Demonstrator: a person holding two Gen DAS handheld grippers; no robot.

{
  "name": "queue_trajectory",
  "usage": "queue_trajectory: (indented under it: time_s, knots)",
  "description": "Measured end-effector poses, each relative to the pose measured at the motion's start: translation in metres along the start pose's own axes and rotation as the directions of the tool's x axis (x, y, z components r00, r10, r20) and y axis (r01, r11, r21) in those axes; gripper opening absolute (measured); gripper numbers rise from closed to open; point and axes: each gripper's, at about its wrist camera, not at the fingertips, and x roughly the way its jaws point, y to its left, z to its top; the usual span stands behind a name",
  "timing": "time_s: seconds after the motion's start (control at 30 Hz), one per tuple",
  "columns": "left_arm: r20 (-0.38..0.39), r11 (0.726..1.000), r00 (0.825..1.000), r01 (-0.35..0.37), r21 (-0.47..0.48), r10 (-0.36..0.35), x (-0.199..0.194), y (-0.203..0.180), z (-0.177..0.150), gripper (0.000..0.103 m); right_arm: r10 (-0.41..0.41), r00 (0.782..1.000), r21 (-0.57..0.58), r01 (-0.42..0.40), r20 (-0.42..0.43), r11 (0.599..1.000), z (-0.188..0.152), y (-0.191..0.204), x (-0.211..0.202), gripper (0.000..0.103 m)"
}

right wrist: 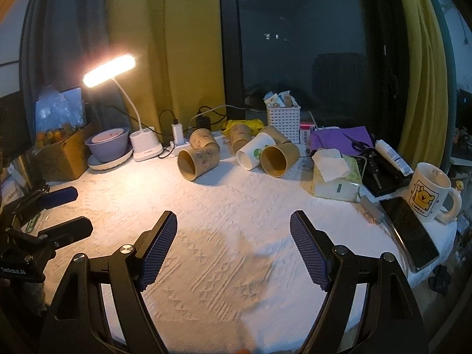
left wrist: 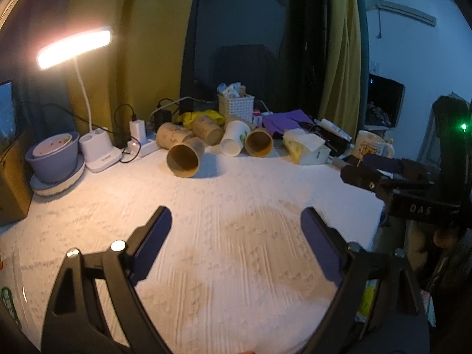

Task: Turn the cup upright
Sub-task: 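Move the left tool toward the white leaf-print cup lying on its side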

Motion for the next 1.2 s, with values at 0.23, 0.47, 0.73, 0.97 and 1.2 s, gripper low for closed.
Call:
queue_trajectory:
  time_s: [0.23, 0.47, 0.73, 0.97, 1.2]
  knots:
    - [-0.045, 0.999, 0.999, 0.024, 0.026, -0.023, 0.039, -0.003, 0.022, 0.090, -0.007, 1.000, 0.017, 0.007, -0.001, 1.000, 0.013, -0.022, 0.019, 0.082]
    - [-0.067, 0.998, 0.997, 0.036, 0.056, -0.032, 0.076, -0.012, 0.049, 0.090, -0.007, 1.000, 0.044, 0.007, 0.000, 0.999, 0.028, -0.046, 0.041, 0.082]
    - [-0.120, 0.997, 0.993, 0.030, 0.071, -0.022, 0.128, -0.012, 0.080, 0.090, -0.025, 1.000, 0.055, 0.025, -0.010, 0.998, 0.048, -0.075, 0.070, 0.082]
    - [-0.193, 0.994, 0.981, 0.016, 0.104, 0.005, 0.191, -0.009, 0.099, 0.090, -0.043, 0.998, 0.038, 0.045, -0.053, 0.998, 0.062, -0.094, 0.112, 0.082]
    - [-0.248, 0.991, 0.969, 0.010, 0.132, 0.023, 0.244, -0.005, 0.110, 0.090, -0.045, 0.997, 0.040, 0.048, -0.056, 0.998, 0.073, -0.112, 0.141, 0.082]
